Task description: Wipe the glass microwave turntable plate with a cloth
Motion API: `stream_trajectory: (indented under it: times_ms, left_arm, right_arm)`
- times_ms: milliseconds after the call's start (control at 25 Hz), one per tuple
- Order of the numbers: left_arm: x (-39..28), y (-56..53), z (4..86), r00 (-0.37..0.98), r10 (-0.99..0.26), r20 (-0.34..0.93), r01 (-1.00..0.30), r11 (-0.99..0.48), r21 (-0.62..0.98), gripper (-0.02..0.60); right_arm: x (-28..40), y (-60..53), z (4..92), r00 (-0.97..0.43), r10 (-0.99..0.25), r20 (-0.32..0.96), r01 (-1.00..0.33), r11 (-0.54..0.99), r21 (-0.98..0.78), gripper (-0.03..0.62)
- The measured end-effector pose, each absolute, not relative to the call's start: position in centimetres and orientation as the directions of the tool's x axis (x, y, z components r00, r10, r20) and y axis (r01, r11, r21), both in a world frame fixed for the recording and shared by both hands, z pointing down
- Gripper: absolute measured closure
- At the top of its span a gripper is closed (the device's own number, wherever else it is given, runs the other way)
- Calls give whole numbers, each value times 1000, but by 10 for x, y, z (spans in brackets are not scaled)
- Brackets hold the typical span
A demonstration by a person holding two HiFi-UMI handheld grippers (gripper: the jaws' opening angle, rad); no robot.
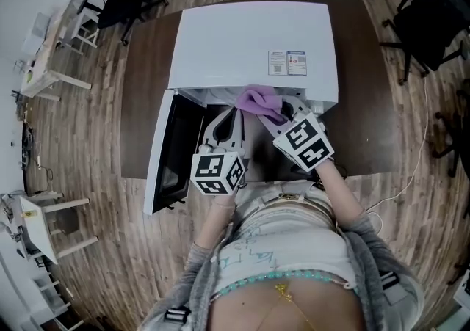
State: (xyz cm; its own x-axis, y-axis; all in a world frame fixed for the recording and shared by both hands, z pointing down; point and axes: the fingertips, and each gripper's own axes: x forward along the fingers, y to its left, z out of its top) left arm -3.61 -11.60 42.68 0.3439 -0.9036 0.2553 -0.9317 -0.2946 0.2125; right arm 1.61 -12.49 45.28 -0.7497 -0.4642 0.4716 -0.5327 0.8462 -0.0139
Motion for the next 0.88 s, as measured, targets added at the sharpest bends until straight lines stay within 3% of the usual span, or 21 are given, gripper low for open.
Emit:
stream_trajectory:
  times_ms: [880]
  left_arm:
    - [-91,-103,371,534,-837,114,-841,-513,172,571]
  right_arm:
    - [-42,-95,401,-647,-695,312,-728,685,15,479]
